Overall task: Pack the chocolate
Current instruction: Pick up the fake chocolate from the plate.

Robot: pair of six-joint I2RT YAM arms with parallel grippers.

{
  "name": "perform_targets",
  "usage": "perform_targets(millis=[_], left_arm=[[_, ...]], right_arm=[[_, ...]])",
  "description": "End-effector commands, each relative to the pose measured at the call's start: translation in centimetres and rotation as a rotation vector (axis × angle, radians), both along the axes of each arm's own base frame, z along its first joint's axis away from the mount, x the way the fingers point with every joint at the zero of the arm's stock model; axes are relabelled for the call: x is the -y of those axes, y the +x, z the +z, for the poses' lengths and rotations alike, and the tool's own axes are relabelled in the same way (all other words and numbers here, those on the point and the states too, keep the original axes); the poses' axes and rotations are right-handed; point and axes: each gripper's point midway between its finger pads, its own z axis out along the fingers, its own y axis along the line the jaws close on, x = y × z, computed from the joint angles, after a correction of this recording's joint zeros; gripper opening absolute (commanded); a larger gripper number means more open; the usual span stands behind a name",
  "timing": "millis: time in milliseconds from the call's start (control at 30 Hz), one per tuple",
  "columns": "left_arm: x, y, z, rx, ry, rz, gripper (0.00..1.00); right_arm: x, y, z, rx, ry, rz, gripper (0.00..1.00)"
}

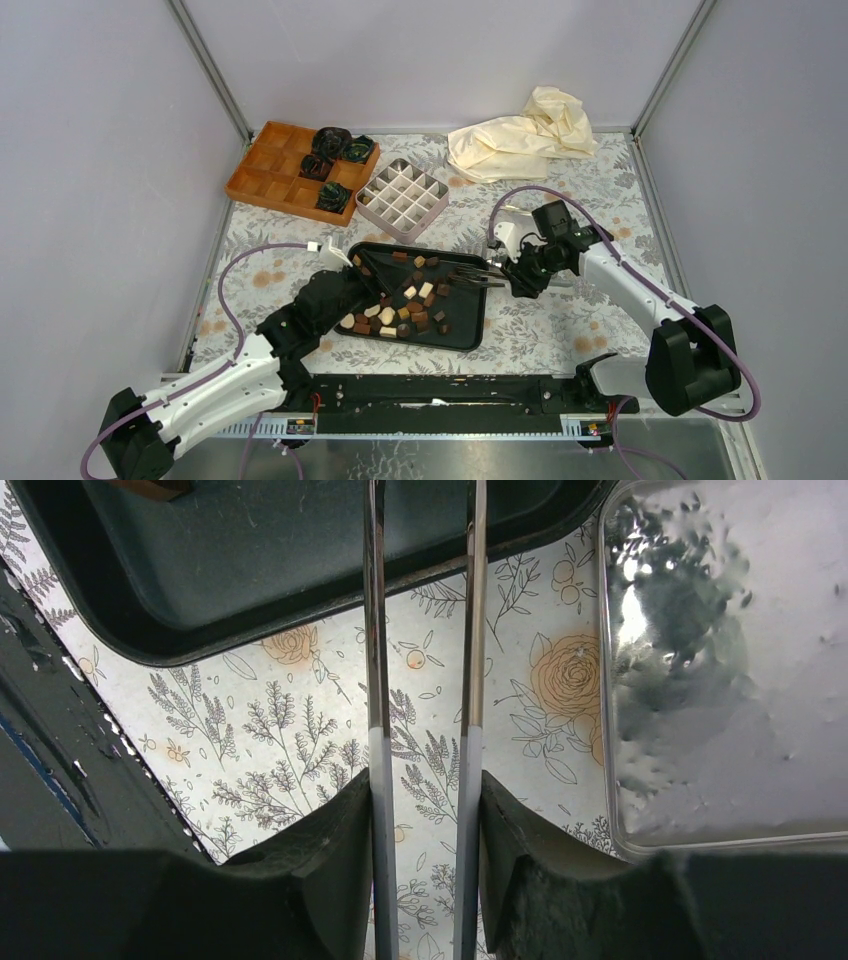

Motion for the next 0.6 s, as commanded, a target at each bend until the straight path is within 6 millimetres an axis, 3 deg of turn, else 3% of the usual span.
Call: perform_targets(millis=[0, 433, 567], left_arm=[[-0.1, 0.7, 2.6, 0.071, -0.026, 0.026, 0.74], [-0.6, 0.6, 3.2, 0.061, -0.036, 0.044, 0.74], [-0.8, 0.3, 2.5, 0.033, -0.037, 0.05, 0.74]], right_arm=[[-1.2, 1.5, 1.6, 0.052, 0.035, 0.007, 0.44], [-2.3, 1.8, 1.3, 0.055, 0.028, 0.046, 0.45], [-2.4, 2.1, 1.3, 0.062, 0.024, 0.047, 0.45]])
